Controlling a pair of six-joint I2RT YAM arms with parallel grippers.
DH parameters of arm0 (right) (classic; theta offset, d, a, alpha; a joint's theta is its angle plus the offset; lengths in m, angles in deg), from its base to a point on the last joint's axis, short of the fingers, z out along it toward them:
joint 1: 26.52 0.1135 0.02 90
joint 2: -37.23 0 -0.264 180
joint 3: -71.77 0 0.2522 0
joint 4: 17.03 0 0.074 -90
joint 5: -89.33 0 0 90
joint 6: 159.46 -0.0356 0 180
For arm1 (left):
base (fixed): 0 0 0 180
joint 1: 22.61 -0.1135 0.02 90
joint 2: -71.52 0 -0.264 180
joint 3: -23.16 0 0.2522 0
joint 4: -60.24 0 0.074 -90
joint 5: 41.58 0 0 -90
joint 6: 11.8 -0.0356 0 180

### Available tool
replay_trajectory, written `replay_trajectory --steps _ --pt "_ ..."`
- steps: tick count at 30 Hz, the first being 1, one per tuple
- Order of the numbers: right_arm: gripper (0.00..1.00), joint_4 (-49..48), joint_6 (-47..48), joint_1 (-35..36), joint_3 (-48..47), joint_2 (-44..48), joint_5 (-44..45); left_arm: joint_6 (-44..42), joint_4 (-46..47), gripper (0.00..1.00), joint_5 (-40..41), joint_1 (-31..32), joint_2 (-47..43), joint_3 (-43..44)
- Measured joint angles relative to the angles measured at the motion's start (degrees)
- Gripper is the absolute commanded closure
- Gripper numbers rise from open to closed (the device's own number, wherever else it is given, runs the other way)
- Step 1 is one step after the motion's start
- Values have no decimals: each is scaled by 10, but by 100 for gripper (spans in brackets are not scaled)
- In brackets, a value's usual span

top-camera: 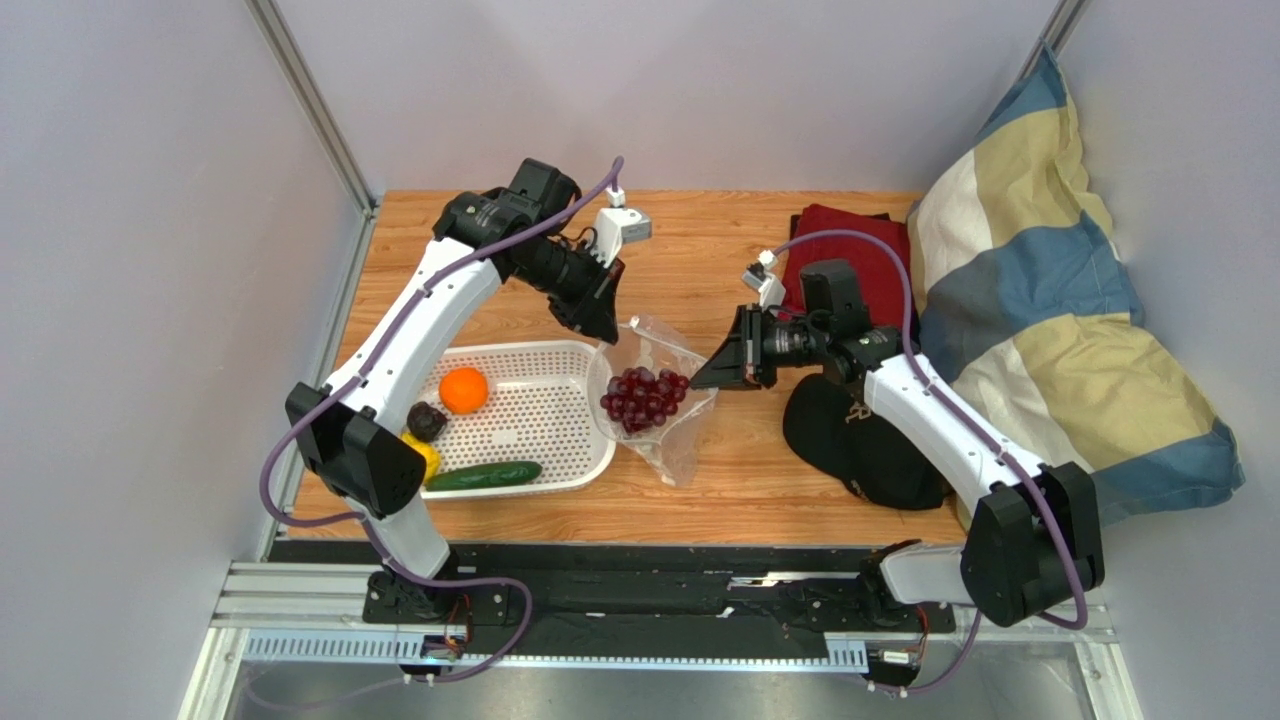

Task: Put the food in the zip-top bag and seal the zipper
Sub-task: Adjust the zipper food storage bag at the center of the board.

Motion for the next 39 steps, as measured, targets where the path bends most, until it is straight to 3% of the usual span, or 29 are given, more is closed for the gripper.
replay_trajectory --steps 2,7,11,21,24,26,32,39 --pt "93 33 14 1 -20 0 0 -3 -26 100 -1 3 2 15" --pt "91 114 68 17 -70 17 60 0 -54 100 -1 7 -9 18" --pt "66 149 101 40 -79 40 117 8 -66 100 -7 10 -35 -15" --pt "66 206 172 71 -96 14 227 22 -78 100 -42 10 -37 -32" --pt "58 215 189 76 -106 16 253 24 -78 100 -42 10 -37 -32" --pt "47 220 198 78 -110 19 266 25 -78 100 -42 10 -37 -32" --pt "50 240 221 86 -121 44 293 28 -79 100 -33 10 -33 -30" --pt "71 243 244 101 -133 53 300 33 -79 100 -29 10 -24 -16"
